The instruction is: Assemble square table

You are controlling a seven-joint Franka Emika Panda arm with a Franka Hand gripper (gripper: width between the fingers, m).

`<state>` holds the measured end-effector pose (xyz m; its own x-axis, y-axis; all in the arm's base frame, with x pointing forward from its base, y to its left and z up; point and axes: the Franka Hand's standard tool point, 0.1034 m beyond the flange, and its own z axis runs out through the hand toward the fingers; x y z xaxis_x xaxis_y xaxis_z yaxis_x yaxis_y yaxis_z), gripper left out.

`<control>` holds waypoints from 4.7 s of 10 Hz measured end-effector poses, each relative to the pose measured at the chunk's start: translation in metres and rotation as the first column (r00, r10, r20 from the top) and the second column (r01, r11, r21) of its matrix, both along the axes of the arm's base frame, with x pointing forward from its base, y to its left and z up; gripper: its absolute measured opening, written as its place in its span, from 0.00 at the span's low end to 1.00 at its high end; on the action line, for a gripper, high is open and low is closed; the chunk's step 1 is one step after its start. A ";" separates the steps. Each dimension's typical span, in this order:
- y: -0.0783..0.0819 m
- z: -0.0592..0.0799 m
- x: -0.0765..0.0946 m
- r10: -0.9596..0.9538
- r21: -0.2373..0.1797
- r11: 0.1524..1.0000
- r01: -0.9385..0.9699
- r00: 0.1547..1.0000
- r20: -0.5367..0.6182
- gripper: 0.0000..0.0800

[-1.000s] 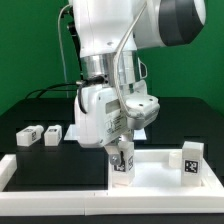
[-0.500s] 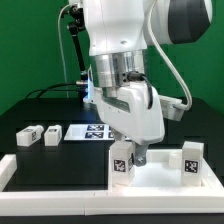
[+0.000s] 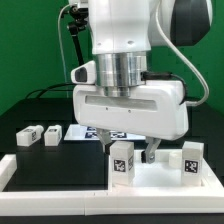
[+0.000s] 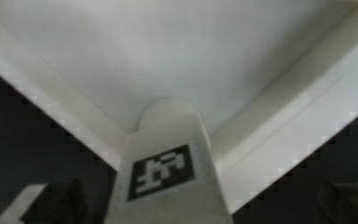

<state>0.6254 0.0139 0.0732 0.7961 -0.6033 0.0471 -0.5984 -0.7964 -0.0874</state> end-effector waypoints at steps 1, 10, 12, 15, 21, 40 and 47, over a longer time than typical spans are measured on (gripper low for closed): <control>-0.002 0.001 0.002 0.123 -0.015 0.992 -0.123 0.992 0.005 0.81; -0.006 -0.002 0.001 -0.326 0.021 0.945 0.326 0.945 -0.013 0.37; -0.010 -0.001 0.001 -0.551 0.041 0.833 0.552 0.833 -0.043 0.37; -0.008 -0.001 0.001 -0.852 0.066 0.509 0.858 0.514 -0.101 0.37; -0.006 -0.004 0.001 -0.971 0.117 0.157 0.981 0.175 -0.164 0.59; -0.001 -0.011 -0.001 -0.424 0.010 0.906 0.424 0.905 -0.029 0.36; -0.004 -0.011 0.002 -0.935 0.083 0.312 0.946 0.321 -0.153 0.36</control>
Offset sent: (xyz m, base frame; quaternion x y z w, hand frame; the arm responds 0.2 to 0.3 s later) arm 0.0000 0.0000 0.0000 0.0000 0.0000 0.0000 1.0000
